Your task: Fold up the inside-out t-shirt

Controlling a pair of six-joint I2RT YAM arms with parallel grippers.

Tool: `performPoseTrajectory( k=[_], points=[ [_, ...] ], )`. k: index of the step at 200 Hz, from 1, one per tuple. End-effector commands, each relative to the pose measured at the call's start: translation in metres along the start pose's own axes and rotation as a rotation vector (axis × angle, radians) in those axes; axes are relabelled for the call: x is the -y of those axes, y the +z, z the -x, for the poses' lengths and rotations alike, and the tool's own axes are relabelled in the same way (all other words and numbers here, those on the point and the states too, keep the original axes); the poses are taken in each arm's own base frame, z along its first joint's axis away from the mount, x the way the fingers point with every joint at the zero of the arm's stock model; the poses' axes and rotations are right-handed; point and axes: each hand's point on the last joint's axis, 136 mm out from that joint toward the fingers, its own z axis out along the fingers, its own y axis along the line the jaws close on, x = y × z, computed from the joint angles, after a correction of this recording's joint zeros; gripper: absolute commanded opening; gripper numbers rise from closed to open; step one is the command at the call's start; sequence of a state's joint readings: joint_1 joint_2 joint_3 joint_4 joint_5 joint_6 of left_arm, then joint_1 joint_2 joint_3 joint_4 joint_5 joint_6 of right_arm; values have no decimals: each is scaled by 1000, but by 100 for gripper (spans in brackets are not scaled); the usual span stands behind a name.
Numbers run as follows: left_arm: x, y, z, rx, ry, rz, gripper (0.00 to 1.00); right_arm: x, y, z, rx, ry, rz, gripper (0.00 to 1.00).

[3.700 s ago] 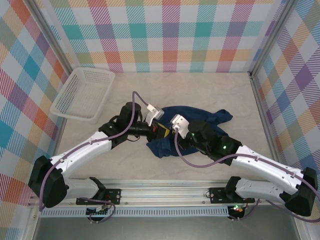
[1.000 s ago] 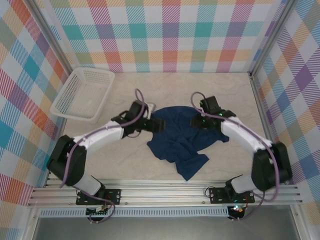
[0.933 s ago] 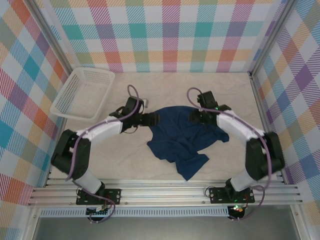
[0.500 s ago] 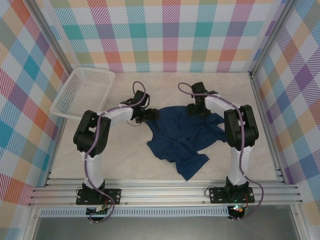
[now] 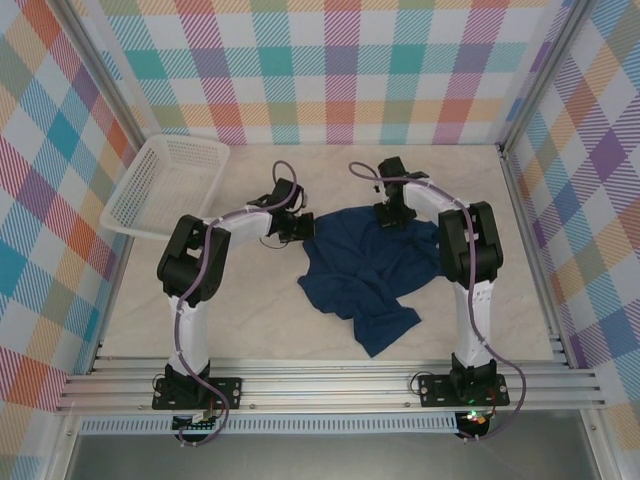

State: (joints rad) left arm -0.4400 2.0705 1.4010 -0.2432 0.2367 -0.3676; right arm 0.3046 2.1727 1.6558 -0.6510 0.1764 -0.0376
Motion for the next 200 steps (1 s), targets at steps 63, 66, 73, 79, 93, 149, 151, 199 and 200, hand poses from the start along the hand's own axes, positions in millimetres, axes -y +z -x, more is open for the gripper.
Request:
performPoseTrajectory(
  k=[63,66,73,79,93,149,151,199,200],
  points=[
    [99,-215,152,550,207,-246,0,41,-268,123,756,-11,-12,0],
    [104,-223,150,559,217,-264,0,41,-272,120,762,-5,-8,0],
    [112,-237,143,573,237,-304,0,39,-279,103,762,25,9,0],
    [120,-245,132,572,259,-345,0,38,-279,88,748,66,26,0],
    [133,-252,96,532,314,-416,0,35,-267,46,680,134,48,0],
    [103,-163,-144,-20,405,-430,39,1,-178,-145,371,436,208,44],
    [100,-161,-149,-33,400,-423,40,-2,-178,-147,372,435,221,44],
    [65,-155,-114,128,290,-171,71,-53,-169,-127,315,297,347,53],
    [65,-154,-113,129,285,-166,71,-53,-168,-127,314,295,346,53]
  ],
)
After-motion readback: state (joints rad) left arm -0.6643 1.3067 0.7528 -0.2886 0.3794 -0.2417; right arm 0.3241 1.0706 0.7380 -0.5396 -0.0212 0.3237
